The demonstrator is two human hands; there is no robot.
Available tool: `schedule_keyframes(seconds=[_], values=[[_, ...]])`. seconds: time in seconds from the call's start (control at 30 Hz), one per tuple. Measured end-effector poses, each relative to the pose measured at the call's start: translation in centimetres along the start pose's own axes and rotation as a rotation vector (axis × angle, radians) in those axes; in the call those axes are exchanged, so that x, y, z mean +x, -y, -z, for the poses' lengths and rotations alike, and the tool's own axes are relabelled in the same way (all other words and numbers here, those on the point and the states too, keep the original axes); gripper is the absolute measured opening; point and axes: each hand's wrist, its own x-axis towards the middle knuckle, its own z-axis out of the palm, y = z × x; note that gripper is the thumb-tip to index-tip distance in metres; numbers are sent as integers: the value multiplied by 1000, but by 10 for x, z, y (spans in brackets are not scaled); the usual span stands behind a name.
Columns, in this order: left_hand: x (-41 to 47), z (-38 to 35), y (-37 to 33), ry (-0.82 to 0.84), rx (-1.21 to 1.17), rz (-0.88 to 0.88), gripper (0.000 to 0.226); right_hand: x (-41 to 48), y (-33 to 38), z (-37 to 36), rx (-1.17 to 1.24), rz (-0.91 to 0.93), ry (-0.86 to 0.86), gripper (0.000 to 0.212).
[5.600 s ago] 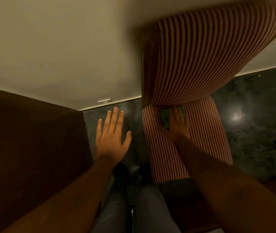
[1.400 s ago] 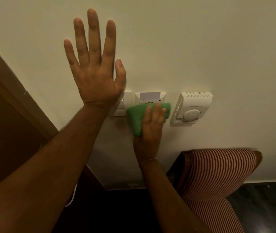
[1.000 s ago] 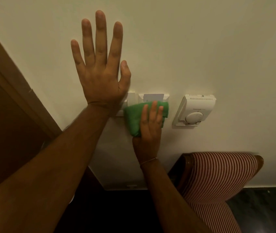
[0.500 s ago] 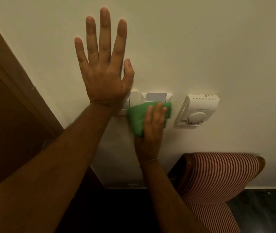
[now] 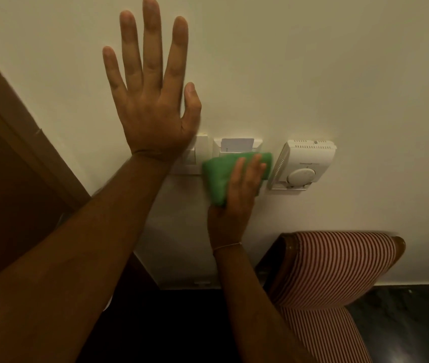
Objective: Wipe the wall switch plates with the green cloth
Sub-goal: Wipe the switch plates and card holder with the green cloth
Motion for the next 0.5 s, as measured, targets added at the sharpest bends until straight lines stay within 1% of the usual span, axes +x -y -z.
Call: schedule_keyframes(seconds=[0.07,0.1,0.13,0.17,0.23,0.3,0.33,0.37,0.4,0.43,0.5], values=[[0,-1,0,-9,8,-3,63,6,2,1,60,-178,-113,75],[0,-2,0,-10,4,-6,63,7,7,-1,81,-213,-127,75],[-1,-3,1,-9,-8,-8,63,5,14,-4,102,-211,-114,73],[-1,-3,1,-9,-20,-9,65,3,20,-8,114,-176,-81,71],[-1,-3,3,-17,-36,-11,71,-2,30,-15,97,-34,13,71],[-1,-4,4,-26,-51,-23,75,-1,31,-18,77,108,76,81],[-1,-5,4,-27,-57,-27,74,1,27,-18,67,156,89,80],[-1,-6,4,-29,-62,-24,75,3,21,-15,50,187,91,74],[-1,-7,4,-33,-66,-18,74,4,15,-11,32,185,79,63],[-1,-8,5,-36,-69,-15,74,5,10,-7,18,137,53,55],[0,-8,8,-35,-66,-31,75,7,4,0,23,-29,-29,52]])
